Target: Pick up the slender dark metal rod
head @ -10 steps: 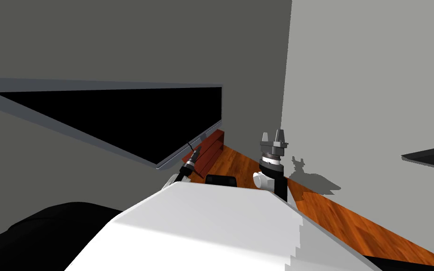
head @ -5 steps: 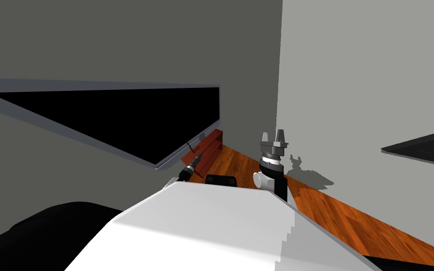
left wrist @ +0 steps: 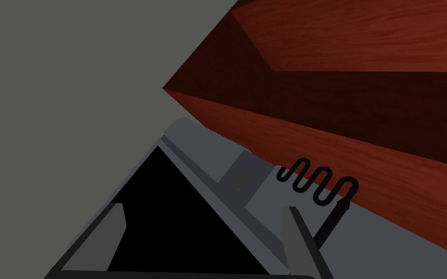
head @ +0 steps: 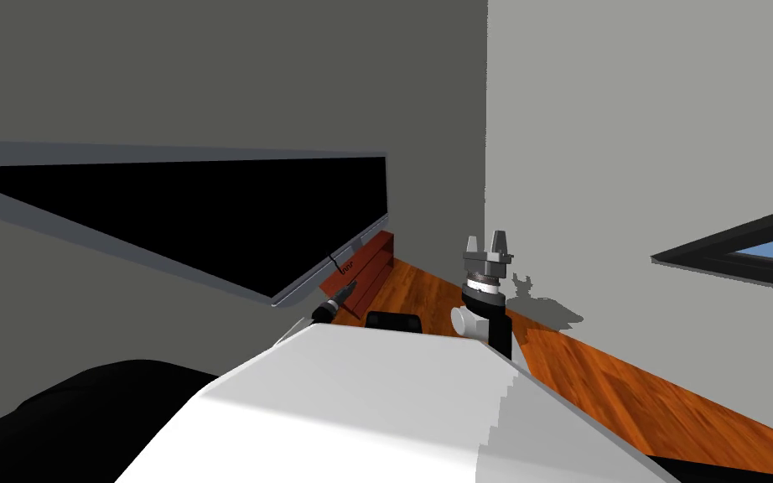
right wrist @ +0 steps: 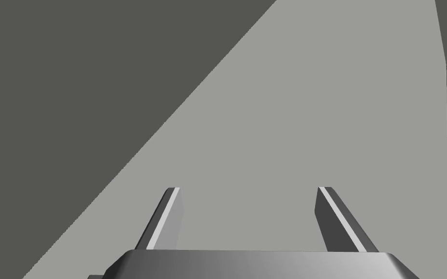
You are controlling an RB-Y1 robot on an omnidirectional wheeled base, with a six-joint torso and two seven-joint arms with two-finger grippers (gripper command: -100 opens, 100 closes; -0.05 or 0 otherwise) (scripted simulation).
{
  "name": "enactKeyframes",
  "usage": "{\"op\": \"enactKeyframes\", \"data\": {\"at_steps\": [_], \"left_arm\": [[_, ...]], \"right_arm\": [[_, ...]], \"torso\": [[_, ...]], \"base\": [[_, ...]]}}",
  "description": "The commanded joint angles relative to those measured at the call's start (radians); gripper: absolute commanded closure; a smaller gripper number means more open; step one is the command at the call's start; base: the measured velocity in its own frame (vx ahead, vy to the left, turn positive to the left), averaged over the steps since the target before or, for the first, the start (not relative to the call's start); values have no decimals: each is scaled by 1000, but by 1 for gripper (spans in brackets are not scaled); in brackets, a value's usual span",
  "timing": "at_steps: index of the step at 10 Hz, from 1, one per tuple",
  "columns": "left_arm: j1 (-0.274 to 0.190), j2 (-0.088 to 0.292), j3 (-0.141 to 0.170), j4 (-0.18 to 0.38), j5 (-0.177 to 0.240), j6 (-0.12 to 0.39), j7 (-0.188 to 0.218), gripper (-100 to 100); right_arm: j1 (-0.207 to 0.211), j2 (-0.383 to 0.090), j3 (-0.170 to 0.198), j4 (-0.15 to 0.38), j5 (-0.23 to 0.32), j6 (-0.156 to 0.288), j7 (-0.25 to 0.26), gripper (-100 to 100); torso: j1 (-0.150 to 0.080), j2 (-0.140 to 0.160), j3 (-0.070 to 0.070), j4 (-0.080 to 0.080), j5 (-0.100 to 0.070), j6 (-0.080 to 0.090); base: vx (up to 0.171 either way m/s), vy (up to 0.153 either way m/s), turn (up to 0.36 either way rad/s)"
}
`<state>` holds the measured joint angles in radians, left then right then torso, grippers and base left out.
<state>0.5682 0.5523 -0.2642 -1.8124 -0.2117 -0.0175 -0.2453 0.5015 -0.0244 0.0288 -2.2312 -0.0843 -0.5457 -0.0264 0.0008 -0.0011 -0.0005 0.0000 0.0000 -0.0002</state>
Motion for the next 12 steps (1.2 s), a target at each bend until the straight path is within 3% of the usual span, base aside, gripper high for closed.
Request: {"op": "enactKeyframes", "data": {"at_steps": [1,8,12], "left_arm": [[-14,47,7,33,-15,8,-4,-100],[-53,234,63,113,-85,27,-29,-100],[-71,322,92,143,-116,34,-42,-100]], "right_arm": [[0,0,0,0,0,0,0,0],[0,0,0,0,0,0,0,0],[0,0,0,0,0,0,0,0]], "torso": [[0,0,0,0,0,0],[0,-2,-1,0,0,0],[0,-1,-1,0,0,0]], "base": [[22,-2,-67],[36,5,-69],[28,6,-58]]}}
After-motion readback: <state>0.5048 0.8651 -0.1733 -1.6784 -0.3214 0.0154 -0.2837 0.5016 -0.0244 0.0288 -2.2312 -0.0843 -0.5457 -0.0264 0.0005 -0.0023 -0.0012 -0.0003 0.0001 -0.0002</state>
